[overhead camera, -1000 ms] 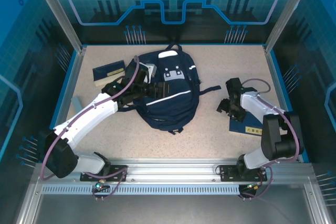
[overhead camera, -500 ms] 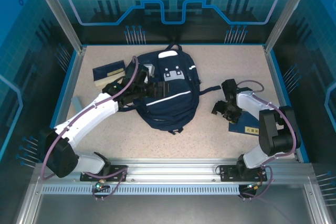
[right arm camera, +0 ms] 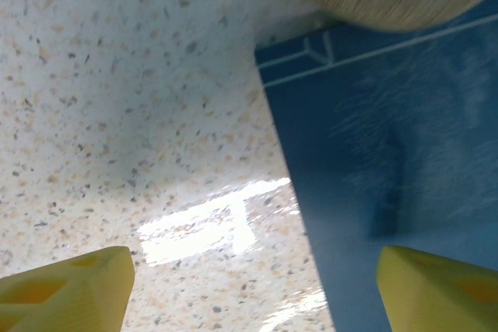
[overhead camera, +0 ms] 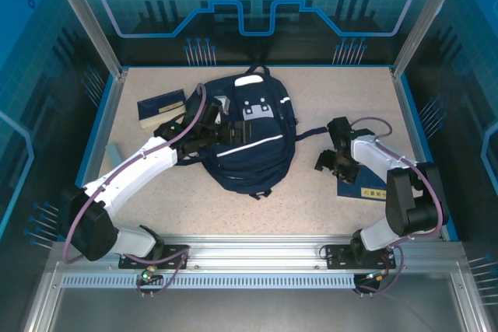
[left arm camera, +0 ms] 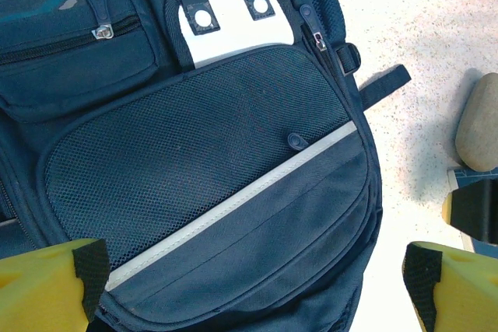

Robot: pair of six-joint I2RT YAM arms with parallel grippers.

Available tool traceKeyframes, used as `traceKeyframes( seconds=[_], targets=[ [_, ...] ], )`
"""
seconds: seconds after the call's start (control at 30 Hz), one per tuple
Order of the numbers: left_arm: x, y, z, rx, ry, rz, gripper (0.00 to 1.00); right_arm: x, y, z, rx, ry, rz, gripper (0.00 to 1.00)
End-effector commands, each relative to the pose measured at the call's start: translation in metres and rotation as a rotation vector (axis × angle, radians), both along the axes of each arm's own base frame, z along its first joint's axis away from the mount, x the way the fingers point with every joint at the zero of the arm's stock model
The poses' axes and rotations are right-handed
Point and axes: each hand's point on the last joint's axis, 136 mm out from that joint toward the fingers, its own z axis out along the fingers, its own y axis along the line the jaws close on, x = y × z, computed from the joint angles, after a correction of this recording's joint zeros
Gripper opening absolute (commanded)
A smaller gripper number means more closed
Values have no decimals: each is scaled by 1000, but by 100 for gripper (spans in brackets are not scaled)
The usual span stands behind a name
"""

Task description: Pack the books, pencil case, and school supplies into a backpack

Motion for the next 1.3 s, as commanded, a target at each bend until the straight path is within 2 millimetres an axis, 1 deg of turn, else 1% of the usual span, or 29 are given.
traceKeyframes(
  seconds=[0.0,0.07,0.17,0.3,0.5,0.6,0.67,0.7,0.9,1.1,1.17,1.27],
  targets=[
    [-1,0,-1,-17,28,9,99,4,-15,-1,-110,28,26,84],
    [-3,1,-1,-15,34,6,99,4,-12,-9,-100,64,41,84],
    [-5,2,-3,-16,41,8,99,4,0,-16,-47,76,61,83],
    [-5,1,-1,-39,26,18,99,-1,10,-19,0,88,79,84],
    [-3,-3,3,-73,23,20,99,-14,37,-24,141,115,128,83],
    [-3,-5,1,-80,33,19,99,-15,50,-21,212,110,147,83],
    [-3,-7,0,-88,41,13,99,-27,58,-24,249,132,159,82],
    [-3,-9,0,-91,46,9,99,-28,62,-22,262,131,166,82],
    [-1,-20,-6,-114,81,-19,99,-54,98,-22,331,175,237,81],
    [0,-41,-13,-137,120,-71,98,-88,131,-20,411,215,282,79],
    [0,-51,-15,-138,132,-93,98,-92,130,-12,399,210,294,77],
    [-1,-69,-20,-140,155,-136,96,-81,114,14,331,126,293,78]
  ],
)
